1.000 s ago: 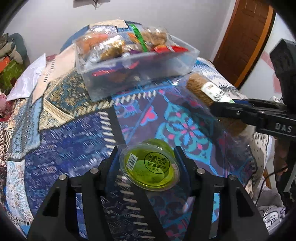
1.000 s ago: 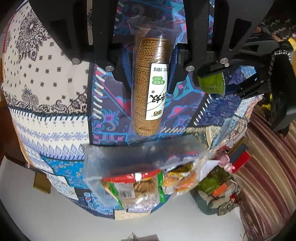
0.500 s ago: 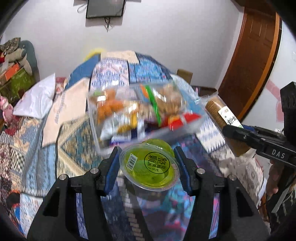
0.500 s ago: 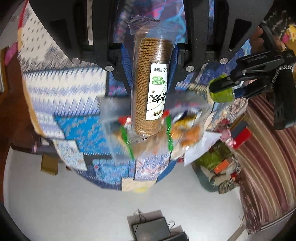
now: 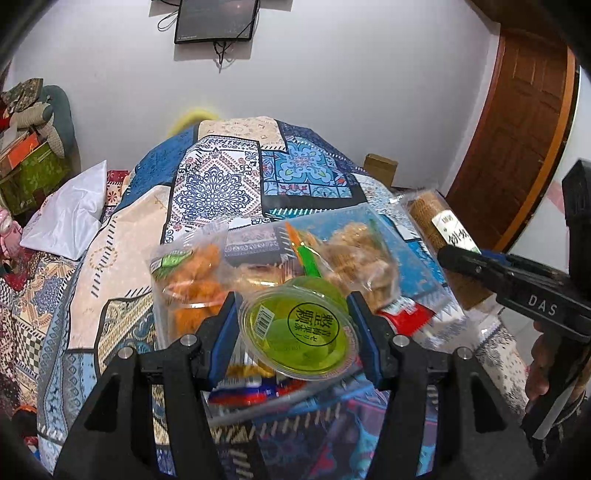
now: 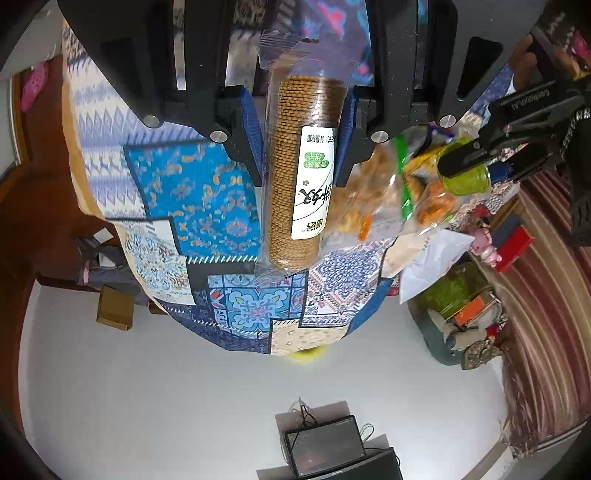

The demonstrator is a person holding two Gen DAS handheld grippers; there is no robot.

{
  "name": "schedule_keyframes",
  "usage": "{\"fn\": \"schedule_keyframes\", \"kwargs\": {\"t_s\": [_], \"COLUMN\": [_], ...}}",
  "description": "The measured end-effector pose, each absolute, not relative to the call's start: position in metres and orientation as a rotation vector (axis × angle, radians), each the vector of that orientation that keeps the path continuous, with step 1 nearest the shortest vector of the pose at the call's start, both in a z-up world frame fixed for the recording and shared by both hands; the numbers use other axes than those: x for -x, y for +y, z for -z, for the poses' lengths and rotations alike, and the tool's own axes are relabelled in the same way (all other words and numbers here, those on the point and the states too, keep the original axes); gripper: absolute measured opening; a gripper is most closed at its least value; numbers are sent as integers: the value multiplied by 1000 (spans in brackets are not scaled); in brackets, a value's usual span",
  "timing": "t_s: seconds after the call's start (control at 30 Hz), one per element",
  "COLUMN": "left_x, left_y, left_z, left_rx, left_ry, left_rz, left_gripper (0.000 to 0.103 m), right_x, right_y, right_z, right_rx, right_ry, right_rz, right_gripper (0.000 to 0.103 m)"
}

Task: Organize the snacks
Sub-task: 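Carry the jelly cup and cracker roll over the box and release them inside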

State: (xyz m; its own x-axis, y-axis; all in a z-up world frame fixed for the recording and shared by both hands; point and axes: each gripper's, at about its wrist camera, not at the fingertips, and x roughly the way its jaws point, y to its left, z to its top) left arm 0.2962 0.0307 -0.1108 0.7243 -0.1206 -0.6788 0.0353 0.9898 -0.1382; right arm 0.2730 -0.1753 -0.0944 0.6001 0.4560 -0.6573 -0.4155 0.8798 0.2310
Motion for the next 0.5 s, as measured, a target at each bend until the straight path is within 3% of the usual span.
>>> {"fn": "schedule_keyframes", "kwargs": {"t_s": [0.27,0.33,0.43,0.5], "left_x": [-304,-300,-293,-287], "left_y": [29,29,28,27], "left_z": [125,124,117,112], "left_rx": [85,73,65,60], "left_ry": [763,749,718,711], "left_rz": [63,65,61,66], "left_gripper": [58,69,71,71], "right_x": [-300,-298,-291,-286], "right_y": [-156,-156,-160,-163], "right_z": [110,112,109,105], "right_rx": [-10,10,12,10], "right_ry": [831,829,817,806], "right_rz": [-492,-475,-481,-478], "right_gripper": [36,40,49,49]}}
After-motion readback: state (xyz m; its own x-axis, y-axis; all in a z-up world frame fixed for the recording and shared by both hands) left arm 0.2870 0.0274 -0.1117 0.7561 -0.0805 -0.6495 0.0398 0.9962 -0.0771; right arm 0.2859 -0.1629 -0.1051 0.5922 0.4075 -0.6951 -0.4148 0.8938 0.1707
